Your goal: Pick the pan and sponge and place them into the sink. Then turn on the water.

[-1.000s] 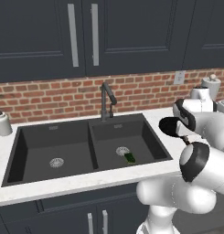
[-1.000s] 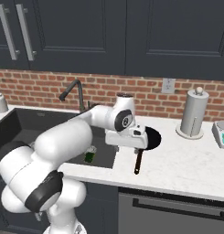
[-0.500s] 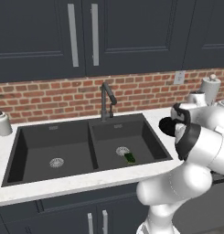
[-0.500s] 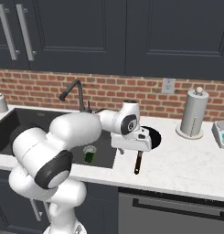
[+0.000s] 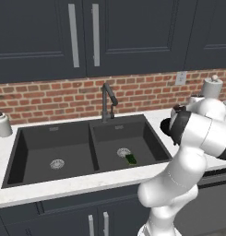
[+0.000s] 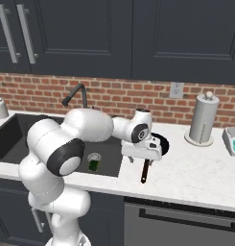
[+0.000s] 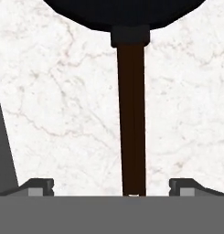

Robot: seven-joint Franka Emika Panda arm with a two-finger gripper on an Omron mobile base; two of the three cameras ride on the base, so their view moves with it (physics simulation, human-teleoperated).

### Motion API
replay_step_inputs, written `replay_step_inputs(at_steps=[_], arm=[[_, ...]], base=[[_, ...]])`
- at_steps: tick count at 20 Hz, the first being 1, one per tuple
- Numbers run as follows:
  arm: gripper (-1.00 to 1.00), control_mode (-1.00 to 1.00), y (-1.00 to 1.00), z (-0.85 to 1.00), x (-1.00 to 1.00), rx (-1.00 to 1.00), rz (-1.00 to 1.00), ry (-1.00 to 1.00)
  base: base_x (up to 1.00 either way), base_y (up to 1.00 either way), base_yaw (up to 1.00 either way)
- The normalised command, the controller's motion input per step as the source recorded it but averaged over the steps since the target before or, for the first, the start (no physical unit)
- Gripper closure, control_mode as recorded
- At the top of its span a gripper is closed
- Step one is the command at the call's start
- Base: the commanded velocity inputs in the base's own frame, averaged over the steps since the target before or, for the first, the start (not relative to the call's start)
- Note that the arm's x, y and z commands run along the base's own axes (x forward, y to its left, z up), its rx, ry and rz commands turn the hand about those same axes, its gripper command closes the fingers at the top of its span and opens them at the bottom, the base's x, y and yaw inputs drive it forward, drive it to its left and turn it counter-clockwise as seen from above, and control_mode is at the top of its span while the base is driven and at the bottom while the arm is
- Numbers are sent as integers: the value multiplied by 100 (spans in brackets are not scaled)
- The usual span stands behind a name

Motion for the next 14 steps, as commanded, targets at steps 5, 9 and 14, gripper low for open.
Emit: replay_step_inputs(at_steps=[5, 9, 14], arm=[[-100, -100, -14, -25, 36, 6, 0, 2], [-100, -100, -4, -33, 31, 3, 0, 2], [-100, -100, -1, -30, 28, 2, 0, 2]], base=[[0, 0, 0], [0, 0, 0], [0, 0, 0]])
